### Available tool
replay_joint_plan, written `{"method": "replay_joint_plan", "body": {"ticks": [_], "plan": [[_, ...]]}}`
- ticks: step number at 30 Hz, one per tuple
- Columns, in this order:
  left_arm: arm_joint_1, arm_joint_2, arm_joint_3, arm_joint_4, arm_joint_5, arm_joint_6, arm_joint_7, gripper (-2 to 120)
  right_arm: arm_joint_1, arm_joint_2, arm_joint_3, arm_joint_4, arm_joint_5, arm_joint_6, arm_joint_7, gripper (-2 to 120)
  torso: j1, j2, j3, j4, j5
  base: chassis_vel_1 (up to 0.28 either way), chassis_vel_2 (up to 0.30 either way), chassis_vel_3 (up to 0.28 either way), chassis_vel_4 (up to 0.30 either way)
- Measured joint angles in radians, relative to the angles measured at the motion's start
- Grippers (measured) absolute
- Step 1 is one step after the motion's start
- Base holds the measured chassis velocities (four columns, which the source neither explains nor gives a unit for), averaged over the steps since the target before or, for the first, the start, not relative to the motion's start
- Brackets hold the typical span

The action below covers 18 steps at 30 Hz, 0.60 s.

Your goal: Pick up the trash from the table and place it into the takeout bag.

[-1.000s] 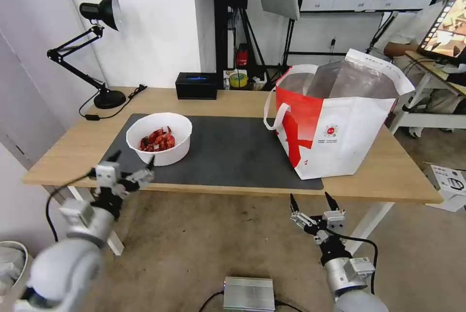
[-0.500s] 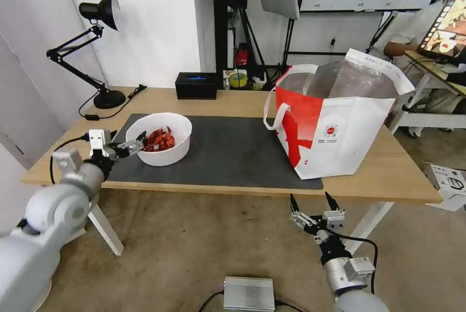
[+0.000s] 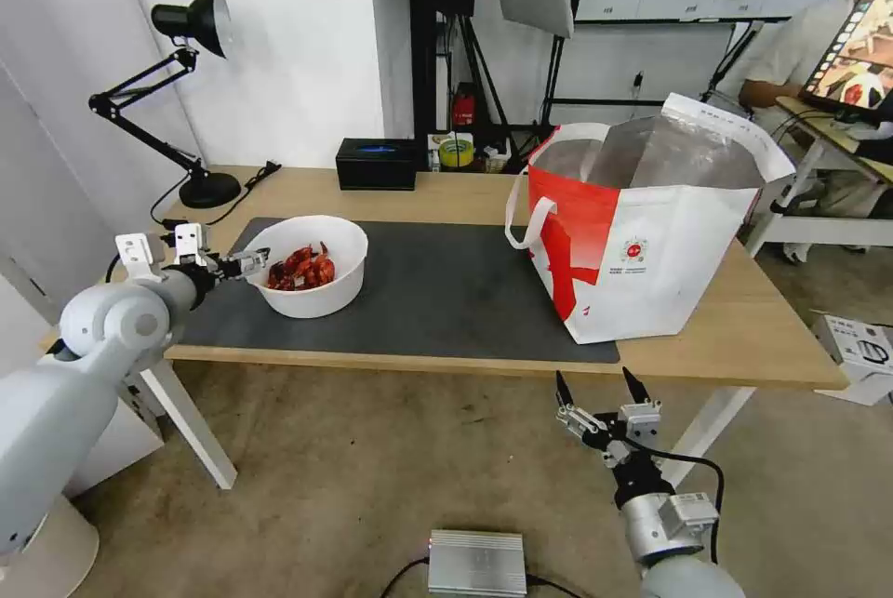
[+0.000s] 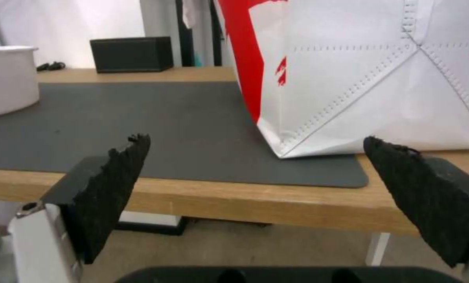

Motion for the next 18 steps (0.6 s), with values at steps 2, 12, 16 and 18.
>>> {"method": "replay_joint_plan", "body": {"ticks": [2, 12, 16, 18], "plan": [[-0.005, -0.001, 0.006, 0.007, -0.009, 0.009, -0.007, 100, 0.0, 0.0, 0.0, 0.0, 0.0, 0.0, 0.0, 100, 0.0, 0.0, 0.0, 0.0, -0.0001, 0.0, 0.0, 0.0, 0.0], [-0.068, -0.002, 0.044, 0.045, -0.146, 0.093, -0.051, 100, 0.0, 0.0, 0.0, 0.0, 0.0, 0.0, 0.0, 100, 0.0, 0.0, 0.0, 0.0001, -0.0001, 0.0, 0.0, 0.0, 0.0], [-0.131, -0.007, 0.091, 0.072, -0.246, 0.136, -0.12, 100, 0.0, 0.0, 0.0, 0.0, 0.0, 0.0, 0.0, 100, 0.0, 0.0, 0.0, -0.0001, -0.0001, 0.0, 0.0, 0.0, 0.0], [-0.146, -0.006, 0.104, 0.079, -0.257, 0.14, -0.134, 100, 0.0, 0.0, 0.0, 0.0, 0.0, 0.0, 0.0, 100, 0.0, 0.0, 0.0, 0.0, 0.0, 0.0, 0.0, 0.0, 0.0]]}}
